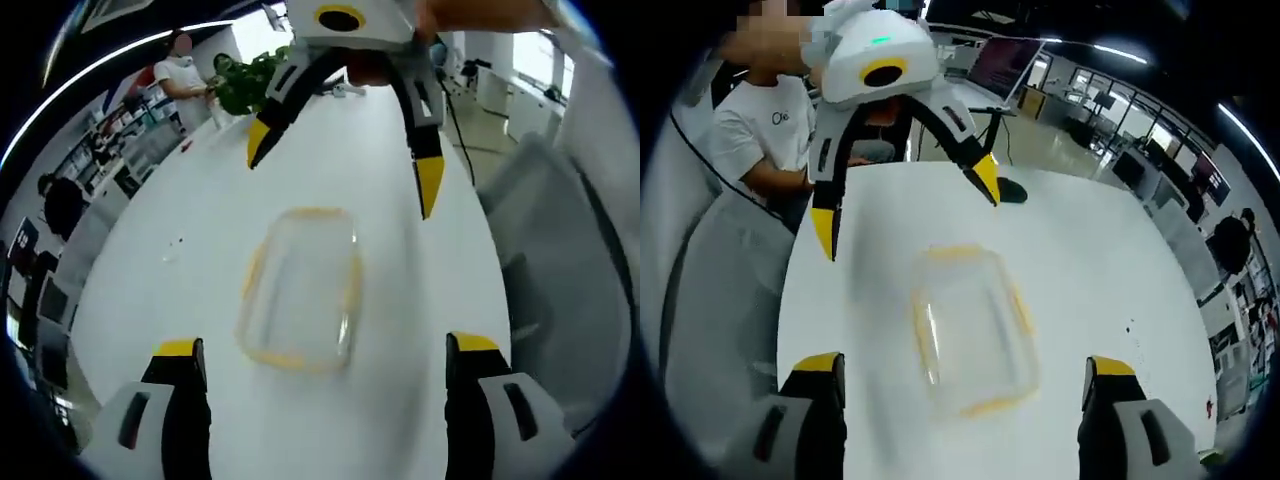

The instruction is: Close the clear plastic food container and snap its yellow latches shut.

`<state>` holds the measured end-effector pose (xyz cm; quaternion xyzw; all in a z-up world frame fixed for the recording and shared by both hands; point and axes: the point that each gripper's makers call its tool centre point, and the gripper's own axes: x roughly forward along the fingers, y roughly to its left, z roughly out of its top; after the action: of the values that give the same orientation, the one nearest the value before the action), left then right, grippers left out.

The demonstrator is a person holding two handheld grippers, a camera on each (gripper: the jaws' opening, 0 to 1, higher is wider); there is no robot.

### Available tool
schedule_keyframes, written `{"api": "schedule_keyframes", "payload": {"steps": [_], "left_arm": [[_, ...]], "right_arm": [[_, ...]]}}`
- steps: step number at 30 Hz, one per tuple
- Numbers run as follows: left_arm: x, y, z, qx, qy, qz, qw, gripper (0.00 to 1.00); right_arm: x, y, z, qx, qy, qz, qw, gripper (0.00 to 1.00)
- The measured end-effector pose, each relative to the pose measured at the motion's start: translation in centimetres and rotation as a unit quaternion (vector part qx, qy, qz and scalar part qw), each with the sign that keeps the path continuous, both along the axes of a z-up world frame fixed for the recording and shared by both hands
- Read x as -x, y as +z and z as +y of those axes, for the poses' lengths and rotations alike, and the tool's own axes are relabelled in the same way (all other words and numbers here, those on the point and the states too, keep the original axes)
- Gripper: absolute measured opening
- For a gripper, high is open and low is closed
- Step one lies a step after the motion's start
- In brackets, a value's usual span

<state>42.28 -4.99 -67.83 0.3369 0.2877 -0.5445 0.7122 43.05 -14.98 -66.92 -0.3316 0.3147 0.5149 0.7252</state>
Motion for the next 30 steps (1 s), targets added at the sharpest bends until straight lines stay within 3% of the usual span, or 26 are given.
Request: {"api": "schedule_keyframes", "payload": {"steps": [3, 5, 13, 20, 30], "left_arm": [[0.5, 0.8, 0.2, 0.021, 0.012, -0.003, 0.9997, 0.97], [0.6, 1.8, -0.1, 0.055, 0.029, -0.008, 0.9980, 0.96], [2.2, 3.3, 1.2, 0.098, 0.068, -0.018, 0.9927, 0.96], [3.9, 3.2, 2.0, 0.115, 0.087, -0.019, 0.9893, 0.97], [6.2, 4.2, 3.1, 0.173, 0.139, -0.017, 0.9748, 0.95]], "right_arm": [[0.8, 0.6, -0.2, -0.012, -0.008, -0.005, 0.9999, 0.99], [1.4, 0.9, -0.3, -0.020, -0.013, -0.009, 0.9997, 0.99], [3.5, 2.2, -0.8, -0.060, -0.043, -0.018, 0.9971, 0.99], [4.9, 3.0, -1.4, -0.088, -0.072, -0.027, 0.9932, 0.99], [8.1, 3.6, -1.7, -0.151, -0.120, -0.020, 0.9810, 0.99]]}}
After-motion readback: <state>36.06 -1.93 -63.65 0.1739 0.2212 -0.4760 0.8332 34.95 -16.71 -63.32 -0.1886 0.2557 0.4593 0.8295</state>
